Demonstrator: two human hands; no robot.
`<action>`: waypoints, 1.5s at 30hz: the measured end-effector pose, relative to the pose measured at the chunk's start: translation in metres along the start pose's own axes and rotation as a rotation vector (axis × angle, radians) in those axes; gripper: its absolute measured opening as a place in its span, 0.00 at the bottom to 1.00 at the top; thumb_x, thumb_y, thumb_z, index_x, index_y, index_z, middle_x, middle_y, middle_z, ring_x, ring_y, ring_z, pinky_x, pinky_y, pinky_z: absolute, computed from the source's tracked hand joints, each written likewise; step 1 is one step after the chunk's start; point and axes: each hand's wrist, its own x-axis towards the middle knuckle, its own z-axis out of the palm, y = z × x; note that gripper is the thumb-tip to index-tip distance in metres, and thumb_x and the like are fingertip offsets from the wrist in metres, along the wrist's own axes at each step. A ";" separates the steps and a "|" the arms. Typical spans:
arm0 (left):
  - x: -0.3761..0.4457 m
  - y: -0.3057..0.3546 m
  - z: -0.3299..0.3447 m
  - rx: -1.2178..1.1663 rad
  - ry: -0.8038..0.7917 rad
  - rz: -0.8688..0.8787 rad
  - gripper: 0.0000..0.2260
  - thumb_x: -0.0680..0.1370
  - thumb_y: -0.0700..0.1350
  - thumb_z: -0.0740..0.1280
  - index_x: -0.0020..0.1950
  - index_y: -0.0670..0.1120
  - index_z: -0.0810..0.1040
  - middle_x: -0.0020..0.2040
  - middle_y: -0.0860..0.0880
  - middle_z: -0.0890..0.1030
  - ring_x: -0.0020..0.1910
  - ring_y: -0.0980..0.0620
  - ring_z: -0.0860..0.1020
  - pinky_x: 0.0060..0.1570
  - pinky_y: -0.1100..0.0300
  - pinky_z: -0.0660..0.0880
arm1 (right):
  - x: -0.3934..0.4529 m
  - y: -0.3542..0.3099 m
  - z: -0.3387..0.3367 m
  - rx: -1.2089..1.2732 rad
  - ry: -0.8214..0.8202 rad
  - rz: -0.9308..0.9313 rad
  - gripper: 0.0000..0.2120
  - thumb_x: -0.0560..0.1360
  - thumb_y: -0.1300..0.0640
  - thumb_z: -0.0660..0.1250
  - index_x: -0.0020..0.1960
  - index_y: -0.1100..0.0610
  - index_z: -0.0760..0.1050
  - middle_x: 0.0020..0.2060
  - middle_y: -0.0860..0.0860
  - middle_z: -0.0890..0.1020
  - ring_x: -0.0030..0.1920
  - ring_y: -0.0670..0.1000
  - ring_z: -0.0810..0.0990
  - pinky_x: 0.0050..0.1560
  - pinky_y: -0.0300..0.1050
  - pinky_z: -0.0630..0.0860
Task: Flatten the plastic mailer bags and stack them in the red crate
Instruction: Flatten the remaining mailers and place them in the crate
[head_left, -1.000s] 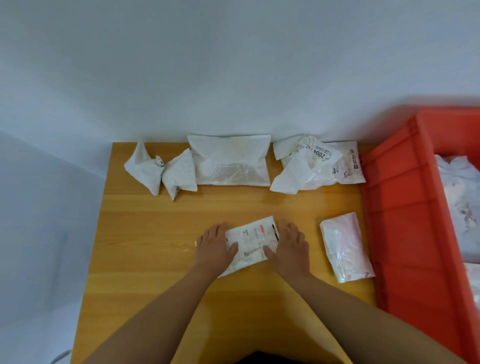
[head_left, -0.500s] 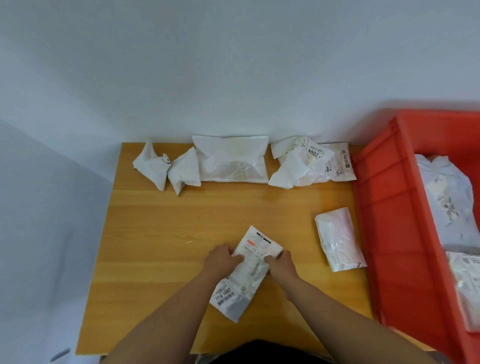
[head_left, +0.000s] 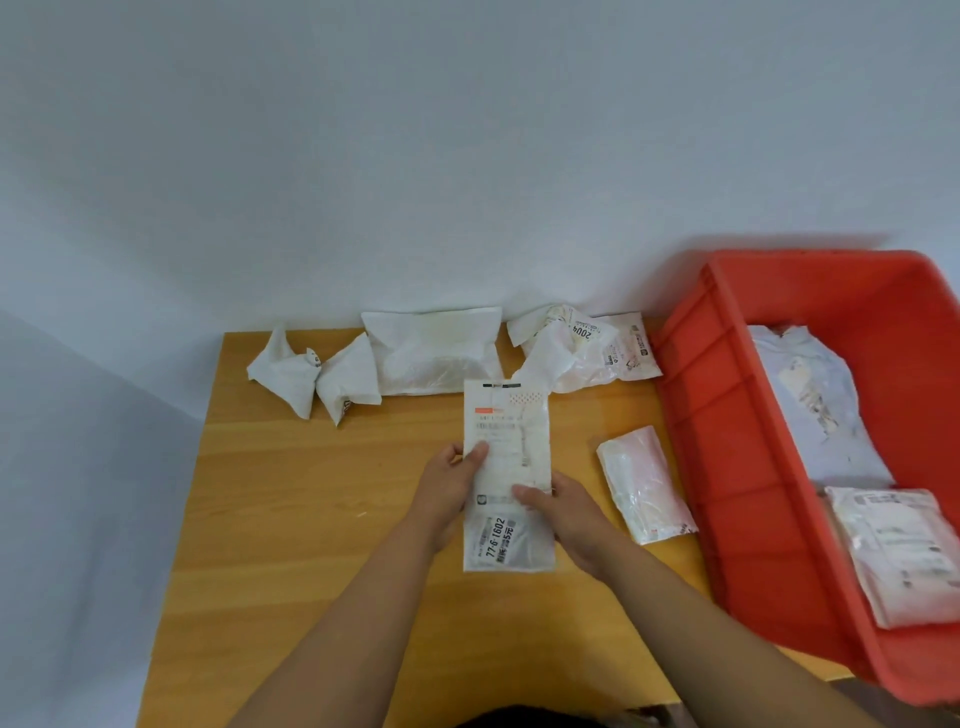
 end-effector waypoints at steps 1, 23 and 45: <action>-0.003 0.006 0.006 -0.029 -0.033 0.010 0.11 0.80 0.46 0.68 0.58 0.42 0.75 0.51 0.43 0.85 0.48 0.43 0.85 0.45 0.47 0.82 | -0.005 -0.008 0.000 0.007 0.008 -0.027 0.12 0.79 0.62 0.67 0.62 0.58 0.78 0.53 0.54 0.86 0.52 0.57 0.85 0.54 0.54 0.82; -0.040 0.090 0.203 0.201 -0.189 0.347 0.13 0.78 0.40 0.70 0.62 0.43 0.79 0.56 0.46 0.85 0.55 0.44 0.83 0.54 0.48 0.80 | -0.077 -0.115 -0.158 0.110 0.137 -0.416 0.14 0.78 0.63 0.69 0.63 0.54 0.77 0.53 0.52 0.86 0.53 0.54 0.85 0.54 0.53 0.81; 0.024 0.005 0.346 1.183 -0.055 0.625 0.18 0.78 0.38 0.64 0.67 0.47 0.75 0.69 0.50 0.73 0.71 0.48 0.67 0.70 0.57 0.60 | -0.043 -0.030 -0.401 -0.321 0.334 0.098 0.08 0.74 0.60 0.70 0.37 0.59 0.77 0.29 0.53 0.76 0.27 0.51 0.71 0.32 0.43 0.64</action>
